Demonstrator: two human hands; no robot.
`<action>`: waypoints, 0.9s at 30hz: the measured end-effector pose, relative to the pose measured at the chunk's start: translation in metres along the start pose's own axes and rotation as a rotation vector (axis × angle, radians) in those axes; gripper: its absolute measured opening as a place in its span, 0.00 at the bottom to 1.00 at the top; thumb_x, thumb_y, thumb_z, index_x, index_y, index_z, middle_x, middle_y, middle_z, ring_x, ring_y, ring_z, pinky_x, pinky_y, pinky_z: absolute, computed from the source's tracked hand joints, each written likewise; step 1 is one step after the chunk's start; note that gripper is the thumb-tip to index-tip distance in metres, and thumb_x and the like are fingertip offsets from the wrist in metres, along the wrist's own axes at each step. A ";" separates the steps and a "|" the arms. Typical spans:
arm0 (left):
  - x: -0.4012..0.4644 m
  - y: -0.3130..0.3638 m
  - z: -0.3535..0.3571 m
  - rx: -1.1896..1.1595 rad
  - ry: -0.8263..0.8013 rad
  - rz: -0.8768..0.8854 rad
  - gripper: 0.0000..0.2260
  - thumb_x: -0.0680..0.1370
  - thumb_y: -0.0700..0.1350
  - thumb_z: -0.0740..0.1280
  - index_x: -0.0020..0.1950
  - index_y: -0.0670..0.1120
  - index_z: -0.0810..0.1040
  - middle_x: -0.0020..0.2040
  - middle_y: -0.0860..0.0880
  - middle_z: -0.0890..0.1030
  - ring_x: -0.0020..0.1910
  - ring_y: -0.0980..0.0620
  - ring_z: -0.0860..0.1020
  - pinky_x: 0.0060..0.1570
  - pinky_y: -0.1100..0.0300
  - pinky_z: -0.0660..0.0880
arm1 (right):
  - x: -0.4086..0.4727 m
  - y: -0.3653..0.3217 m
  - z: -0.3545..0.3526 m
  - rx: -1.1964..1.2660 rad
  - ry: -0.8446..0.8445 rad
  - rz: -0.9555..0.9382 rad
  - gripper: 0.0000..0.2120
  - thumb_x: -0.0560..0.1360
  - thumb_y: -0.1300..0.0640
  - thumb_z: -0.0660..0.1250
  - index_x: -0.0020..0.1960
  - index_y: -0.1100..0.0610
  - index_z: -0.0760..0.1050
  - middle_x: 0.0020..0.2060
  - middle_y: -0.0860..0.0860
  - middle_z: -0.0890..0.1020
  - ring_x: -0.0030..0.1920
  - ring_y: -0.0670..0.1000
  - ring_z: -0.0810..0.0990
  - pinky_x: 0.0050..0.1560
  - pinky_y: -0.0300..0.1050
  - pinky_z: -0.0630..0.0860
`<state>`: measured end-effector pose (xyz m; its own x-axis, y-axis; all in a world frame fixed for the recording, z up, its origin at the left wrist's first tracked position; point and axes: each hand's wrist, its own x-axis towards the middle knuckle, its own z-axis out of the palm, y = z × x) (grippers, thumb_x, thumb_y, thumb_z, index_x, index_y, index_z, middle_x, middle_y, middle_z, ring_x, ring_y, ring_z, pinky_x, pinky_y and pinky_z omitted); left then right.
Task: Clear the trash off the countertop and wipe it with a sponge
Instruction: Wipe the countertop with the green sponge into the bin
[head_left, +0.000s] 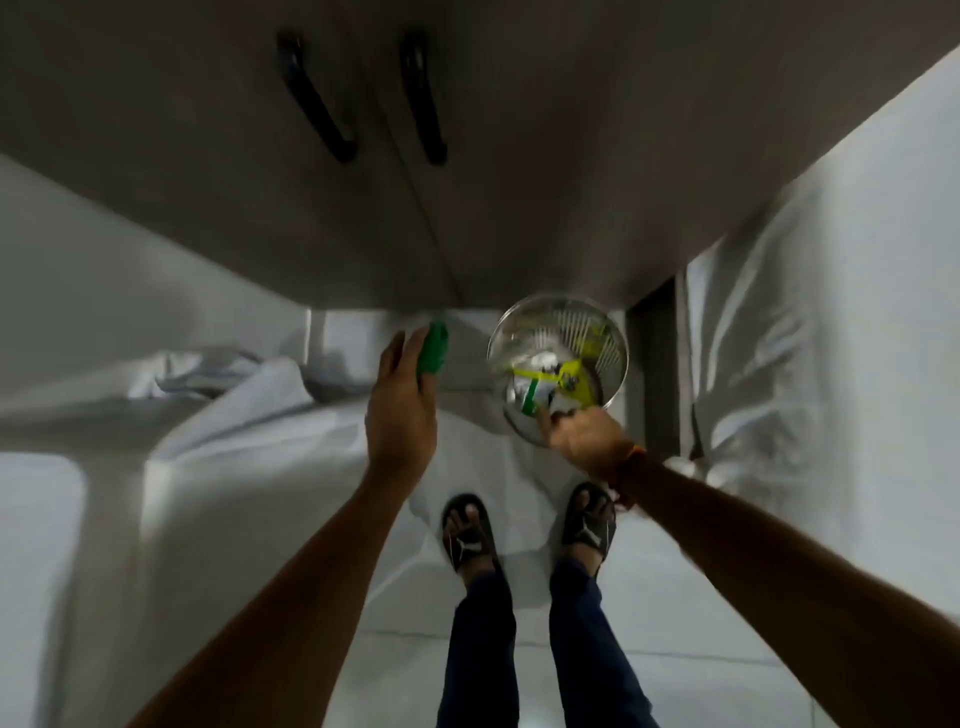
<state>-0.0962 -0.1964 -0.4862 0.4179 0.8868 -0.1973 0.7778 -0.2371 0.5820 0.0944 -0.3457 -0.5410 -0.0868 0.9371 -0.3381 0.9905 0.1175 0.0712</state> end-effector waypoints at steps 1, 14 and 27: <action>0.002 -0.012 0.015 0.037 -0.021 -0.005 0.22 0.83 0.50 0.56 0.78 0.53 0.63 0.78 0.45 0.67 0.72 0.43 0.73 0.67 0.49 0.74 | 0.009 -0.002 0.025 -0.005 0.049 -0.018 0.30 0.84 0.69 0.41 0.56 0.62 0.84 0.22 0.49 0.75 0.20 0.49 0.74 0.21 0.38 0.67; 0.016 -0.060 0.041 0.441 -0.161 0.196 0.31 0.78 0.39 0.66 0.78 0.56 0.61 0.78 0.44 0.64 0.78 0.39 0.62 0.65 0.41 0.77 | 0.064 -0.019 0.087 0.252 -0.384 0.127 0.21 0.84 0.57 0.55 0.75 0.60 0.67 0.58 0.60 0.81 0.57 0.59 0.82 0.54 0.51 0.77; -0.032 0.080 -0.235 0.494 0.077 0.235 0.33 0.78 0.36 0.61 0.81 0.55 0.58 0.81 0.47 0.62 0.82 0.44 0.56 0.77 0.35 0.59 | 0.078 -0.062 -0.355 1.914 0.180 0.710 0.16 0.79 0.51 0.67 0.34 0.51 0.81 0.33 0.49 0.86 0.35 0.53 0.87 0.41 0.60 0.85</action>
<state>-0.1578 -0.1510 -0.2481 0.5856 0.8097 -0.0374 0.8033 -0.5736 0.1602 -0.0113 -0.1637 -0.2388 0.3951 0.6825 -0.6149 -0.3355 -0.5159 -0.7882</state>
